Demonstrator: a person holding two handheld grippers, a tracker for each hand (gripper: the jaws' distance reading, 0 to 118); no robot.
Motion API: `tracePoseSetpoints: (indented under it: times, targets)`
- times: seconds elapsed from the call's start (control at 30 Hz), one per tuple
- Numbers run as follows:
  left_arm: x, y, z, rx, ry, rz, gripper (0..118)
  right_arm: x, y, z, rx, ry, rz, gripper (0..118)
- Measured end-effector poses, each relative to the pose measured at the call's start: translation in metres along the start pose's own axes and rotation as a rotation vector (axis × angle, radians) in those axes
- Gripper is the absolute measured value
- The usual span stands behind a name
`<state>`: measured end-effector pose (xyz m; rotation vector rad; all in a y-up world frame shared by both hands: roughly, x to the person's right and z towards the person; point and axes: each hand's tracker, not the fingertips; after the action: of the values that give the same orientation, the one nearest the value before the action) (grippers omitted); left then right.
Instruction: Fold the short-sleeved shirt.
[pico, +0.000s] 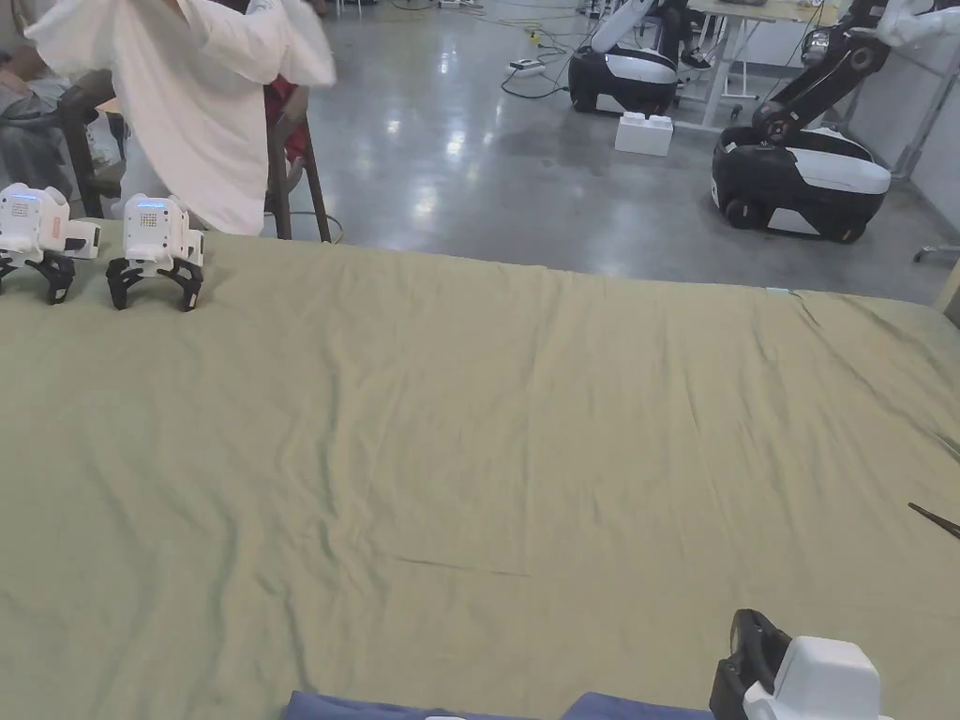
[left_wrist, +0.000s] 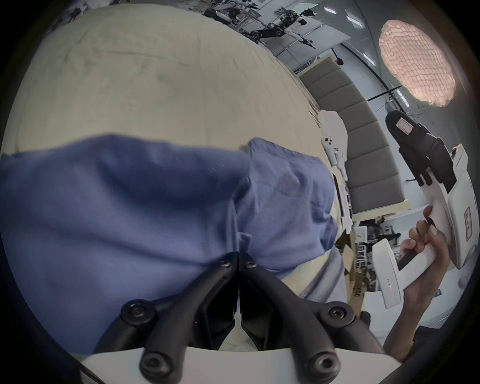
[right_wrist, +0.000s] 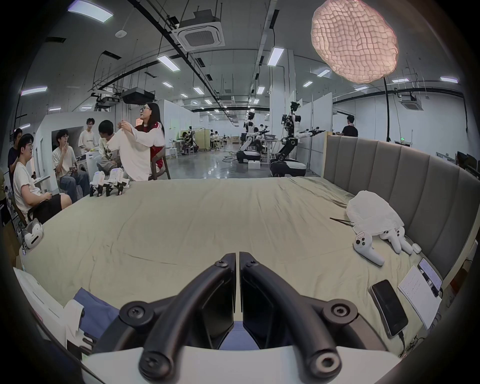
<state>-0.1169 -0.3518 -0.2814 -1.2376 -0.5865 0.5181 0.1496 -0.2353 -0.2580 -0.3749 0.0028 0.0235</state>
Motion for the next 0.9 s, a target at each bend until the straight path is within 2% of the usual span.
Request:
tracePoseSetpoints:
  times: [0.27, 0.4, 0.53, 0.57, 0.7, 0.77, 0.9]
  targets:
    - [-0.001, -0.005, 0.005, -0.005, 0.013, -0.016, 3, 0.001, 0.001, -0.001, -0.001, 0.000, 0.002, 1]
    - [-0.007, -0.001, 0.039, 0.043, 0.023, -0.022, 4, 0.001, 0.001, -0.003, -0.003, 0.003, -0.002, 1]
    - [-0.030, 0.004, 0.097, 0.169, 0.058, -0.011, 5, -0.002, 0.002, -0.003, 0.001, 0.009, -0.008, 1]
    - [-0.039, 0.006, 0.113, 0.203, 0.071, 0.003, 7, -0.003, 0.003, -0.003, 0.003, 0.012, -0.006, 1]
    - [-0.084, 0.008, 0.150, 0.262, 0.127, 0.043, 45, -0.006, 0.005, -0.003, 0.011, 0.027, -0.007, 1]
    - [-0.109, 0.007, 0.158, 0.260, 0.135, 0.081, 58, -0.008, 0.007, -0.003, 0.024, 0.032, -0.006, 1]
    - [-0.152, 0.000, 0.148, 0.243, -0.005, 0.197, 60, -0.010, 0.014, -0.001, 0.046, 0.038, -0.008, 1]
